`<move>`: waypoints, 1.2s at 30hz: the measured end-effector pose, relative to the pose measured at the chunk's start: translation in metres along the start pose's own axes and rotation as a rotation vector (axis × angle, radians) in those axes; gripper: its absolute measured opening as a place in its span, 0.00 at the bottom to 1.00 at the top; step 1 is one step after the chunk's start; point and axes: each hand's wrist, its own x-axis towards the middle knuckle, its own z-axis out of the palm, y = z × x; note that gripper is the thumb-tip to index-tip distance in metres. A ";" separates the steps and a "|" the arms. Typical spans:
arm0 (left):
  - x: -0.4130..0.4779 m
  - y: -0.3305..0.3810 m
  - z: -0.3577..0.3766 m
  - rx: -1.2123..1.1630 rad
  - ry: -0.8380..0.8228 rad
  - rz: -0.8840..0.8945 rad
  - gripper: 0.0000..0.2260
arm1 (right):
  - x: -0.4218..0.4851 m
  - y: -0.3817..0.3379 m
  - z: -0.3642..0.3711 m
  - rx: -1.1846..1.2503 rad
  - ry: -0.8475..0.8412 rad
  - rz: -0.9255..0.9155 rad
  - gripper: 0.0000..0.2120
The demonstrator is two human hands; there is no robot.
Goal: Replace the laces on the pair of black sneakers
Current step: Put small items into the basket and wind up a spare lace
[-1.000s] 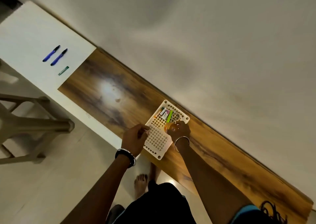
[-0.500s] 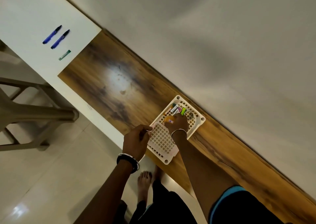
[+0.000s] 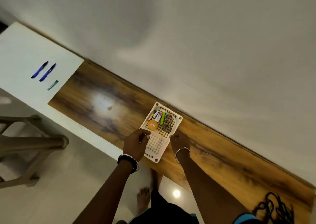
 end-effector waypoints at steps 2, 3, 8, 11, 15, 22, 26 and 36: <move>-0.010 0.009 0.003 0.022 -0.046 0.046 0.07 | -0.023 0.017 -0.021 0.026 0.033 0.044 0.05; -0.016 0.013 0.004 0.041 -0.068 0.080 0.07 | -0.038 0.024 -0.032 0.050 0.068 0.062 0.04; -0.049 0.029 0.017 0.078 -0.124 0.171 0.05 | -0.113 0.057 -0.079 0.183 0.219 0.108 0.04; -0.078 0.032 0.033 0.056 -0.173 0.175 0.06 | -0.152 0.076 -0.093 0.244 0.277 0.129 0.04; -0.120 0.038 0.064 0.092 -0.282 0.238 0.05 | -0.195 0.103 -0.110 0.308 0.367 0.129 0.04; -0.191 0.062 0.129 0.147 -0.499 0.316 0.07 | -0.251 0.166 -0.152 0.397 0.500 0.193 0.04; -0.221 0.078 0.175 0.217 -0.606 0.387 0.08 | -0.275 0.210 -0.182 0.440 0.626 0.252 0.04; -0.271 0.105 0.307 0.342 -0.696 0.358 0.09 | -0.281 0.339 -0.249 0.537 0.636 0.460 0.04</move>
